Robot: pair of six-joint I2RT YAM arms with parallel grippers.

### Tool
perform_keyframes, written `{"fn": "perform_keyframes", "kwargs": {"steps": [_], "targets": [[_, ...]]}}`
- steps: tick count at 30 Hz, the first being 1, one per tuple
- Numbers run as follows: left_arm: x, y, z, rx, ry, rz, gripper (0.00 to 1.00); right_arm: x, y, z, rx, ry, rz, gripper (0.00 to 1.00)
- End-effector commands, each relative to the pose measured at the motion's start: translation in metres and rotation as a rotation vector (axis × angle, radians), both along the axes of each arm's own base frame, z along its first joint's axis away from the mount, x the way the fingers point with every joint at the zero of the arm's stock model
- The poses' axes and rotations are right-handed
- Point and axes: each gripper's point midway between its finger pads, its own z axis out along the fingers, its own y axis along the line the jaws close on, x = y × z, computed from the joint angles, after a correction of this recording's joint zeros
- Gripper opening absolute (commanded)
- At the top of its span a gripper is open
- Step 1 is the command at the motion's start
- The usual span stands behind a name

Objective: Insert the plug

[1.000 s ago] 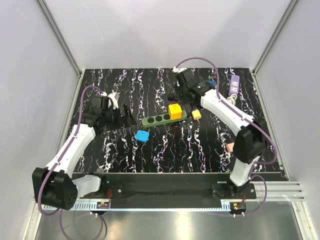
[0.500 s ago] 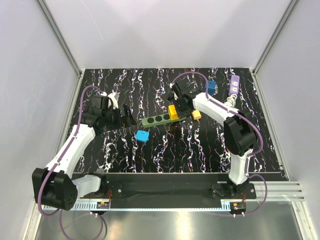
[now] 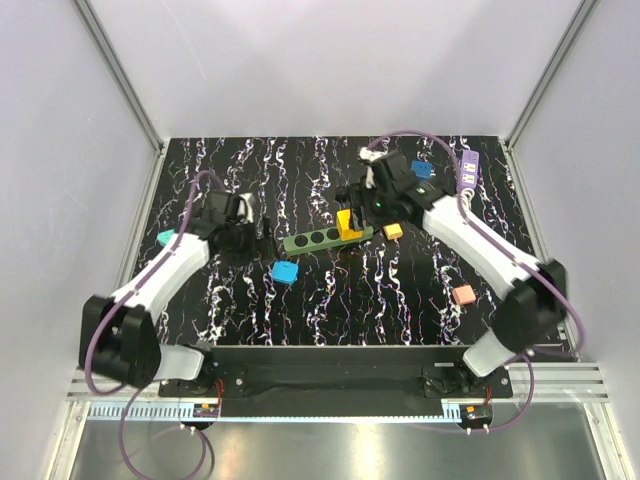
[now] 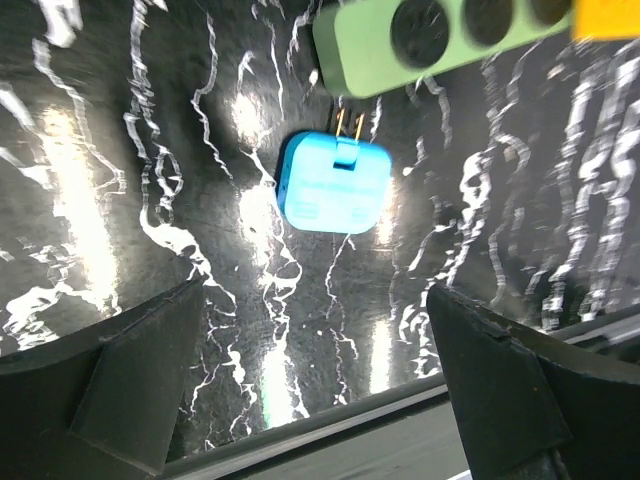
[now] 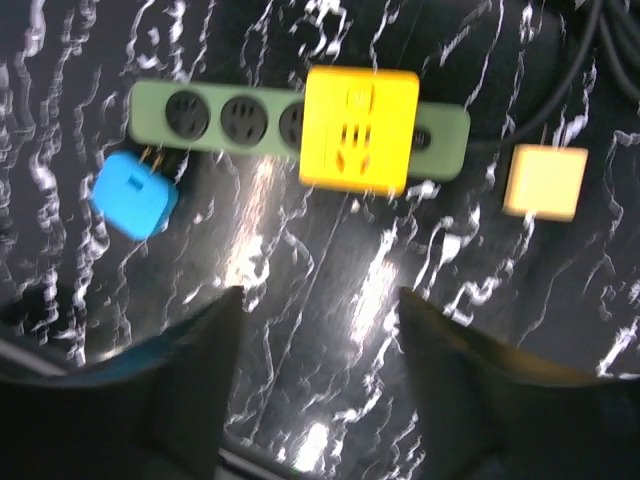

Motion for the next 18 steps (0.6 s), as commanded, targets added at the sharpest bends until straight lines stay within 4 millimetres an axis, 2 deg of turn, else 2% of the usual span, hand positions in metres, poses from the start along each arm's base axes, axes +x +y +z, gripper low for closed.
{"fn": "perform_keyframes", "kwargs": {"steps": [1,3,4,6,7,9,10,13,16,18], "targets": [[0.007,-0.012,-0.007,0.077,0.010,-0.028,0.98,-0.028,0.003,0.030,0.135,-0.051,0.020,0.77],[0.005,-0.021,-0.023,0.114,0.056,-0.025,0.98,-0.043,0.001,0.040,0.193,-0.077,0.041,0.83],[0.006,-0.022,-0.034,0.149,0.077,-0.023,0.98,-0.048,0.001,0.044,0.214,-0.084,0.053,0.89],[0.007,-0.036,-0.040,0.179,0.082,-0.051,0.98,-0.060,0.002,0.050,0.267,-0.101,0.083,0.97],[0.009,-0.035,-0.053,0.219,0.105,-0.048,0.98,-0.067,0.002,0.051,0.282,-0.109,0.095,1.00],[0.014,-0.039,-0.058,0.234,0.114,-0.047,0.97,-0.072,0.000,0.051,0.293,-0.112,0.103,1.00],[0.016,-0.038,-0.067,0.256,0.134,-0.042,0.97,-0.077,-0.002,0.050,0.296,-0.116,0.111,1.00],[0.026,-0.035,-0.075,0.300,0.139,-0.032,0.97,-0.084,-0.007,0.046,0.294,-0.124,0.117,1.00],[0.027,-0.035,-0.085,0.316,0.164,-0.030,0.97,-0.087,-0.008,0.045,0.299,-0.128,0.121,1.00],[0.026,-0.037,-0.089,0.309,0.181,-0.032,0.92,-0.089,-0.010,0.043,0.296,-0.135,0.121,1.00]]}}
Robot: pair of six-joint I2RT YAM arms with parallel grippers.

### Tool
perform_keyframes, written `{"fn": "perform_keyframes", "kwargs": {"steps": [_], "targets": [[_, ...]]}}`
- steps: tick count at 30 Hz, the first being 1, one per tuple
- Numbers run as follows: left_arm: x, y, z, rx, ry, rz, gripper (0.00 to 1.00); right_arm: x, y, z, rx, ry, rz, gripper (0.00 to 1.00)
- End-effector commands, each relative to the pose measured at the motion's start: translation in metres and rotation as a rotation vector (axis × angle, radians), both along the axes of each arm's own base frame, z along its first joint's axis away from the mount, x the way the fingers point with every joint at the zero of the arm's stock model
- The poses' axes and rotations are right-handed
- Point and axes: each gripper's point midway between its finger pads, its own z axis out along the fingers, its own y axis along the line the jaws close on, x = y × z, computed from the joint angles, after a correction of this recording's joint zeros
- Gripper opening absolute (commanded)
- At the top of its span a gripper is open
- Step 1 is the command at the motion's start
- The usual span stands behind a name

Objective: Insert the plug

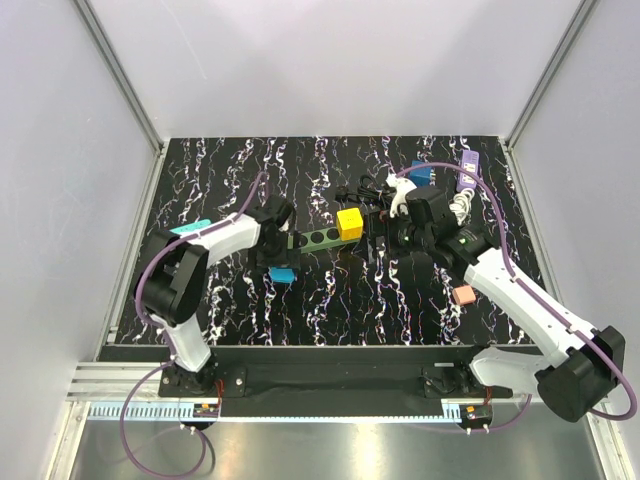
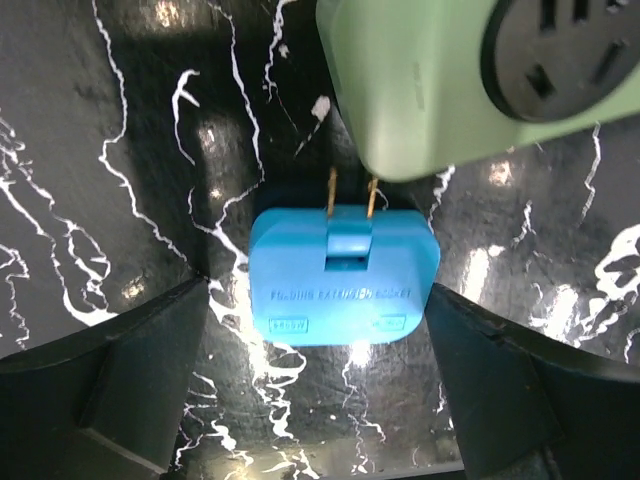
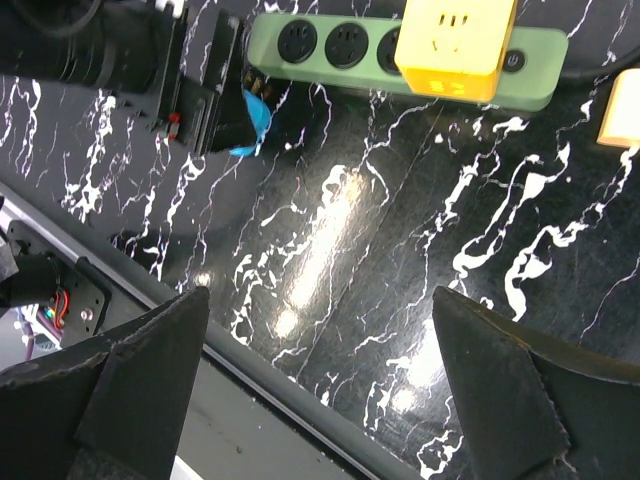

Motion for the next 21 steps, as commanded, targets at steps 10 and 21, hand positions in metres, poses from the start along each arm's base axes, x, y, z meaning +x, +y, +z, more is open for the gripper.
{"fn": "perform_keyframes", "kwargs": {"steps": [10,21], "targets": [[-0.036,-0.048,0.034,-0.219,0.025,0.017,0.78,0.000,0.003,0.006,0.026,-0.049,0.018,1.00],[0.000,-0.016,0.045,0.023,-0.088,-0.068,0.95,-0.008,0.003,0.005,0.064,-0.026,0.005,1.00]]}}
